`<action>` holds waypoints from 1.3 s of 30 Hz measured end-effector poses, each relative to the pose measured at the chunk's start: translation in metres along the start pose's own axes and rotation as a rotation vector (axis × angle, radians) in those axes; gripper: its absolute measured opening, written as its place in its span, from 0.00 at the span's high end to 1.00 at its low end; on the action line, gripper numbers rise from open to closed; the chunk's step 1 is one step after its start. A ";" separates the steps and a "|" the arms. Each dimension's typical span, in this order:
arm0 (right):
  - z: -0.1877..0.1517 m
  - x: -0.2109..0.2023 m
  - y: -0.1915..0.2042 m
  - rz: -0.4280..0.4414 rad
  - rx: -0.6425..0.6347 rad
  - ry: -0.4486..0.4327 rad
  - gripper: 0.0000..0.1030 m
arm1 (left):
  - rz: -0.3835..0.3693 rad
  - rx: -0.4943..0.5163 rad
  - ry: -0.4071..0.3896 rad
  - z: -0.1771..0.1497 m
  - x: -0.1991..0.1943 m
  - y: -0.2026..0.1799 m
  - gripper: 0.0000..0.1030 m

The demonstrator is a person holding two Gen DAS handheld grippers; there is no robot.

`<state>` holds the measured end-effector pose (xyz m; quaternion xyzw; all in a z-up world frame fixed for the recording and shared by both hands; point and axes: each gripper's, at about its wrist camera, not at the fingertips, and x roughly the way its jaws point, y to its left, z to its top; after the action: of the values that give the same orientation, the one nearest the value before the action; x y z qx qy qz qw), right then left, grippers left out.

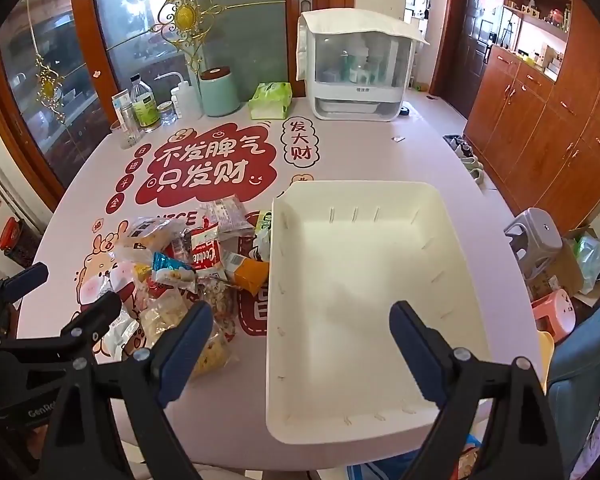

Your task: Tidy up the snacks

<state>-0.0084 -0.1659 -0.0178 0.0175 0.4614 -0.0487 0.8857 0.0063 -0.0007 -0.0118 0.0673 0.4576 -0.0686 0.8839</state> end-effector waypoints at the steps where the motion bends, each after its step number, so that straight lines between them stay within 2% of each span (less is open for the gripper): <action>1: 0.000 -0.001 0.000 -0.001 0.001 -0.002 0.12 | 0.000 -0.003 -0.001 0.000 -0.001 0.000 0.01; 30: -0.003 -0.006 0.009 0.018 -0.010 -0.003 0.12 | -0.008 -0.036 -0.020 -0.007 -0.008 0.015 0.01; 39: -0.003 -0.009 0.016 0.049 -0.013 -0.009 0.12 | -0.004 -0.040 -0.028 -0.011 -0.012 0.023 0.01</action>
<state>-0.0146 -0.1487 -0.0127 0.0227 0.4574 -0.0243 0.8887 -0.0050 0.0248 -0.0070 0.0476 0.4468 -0.0622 0.8912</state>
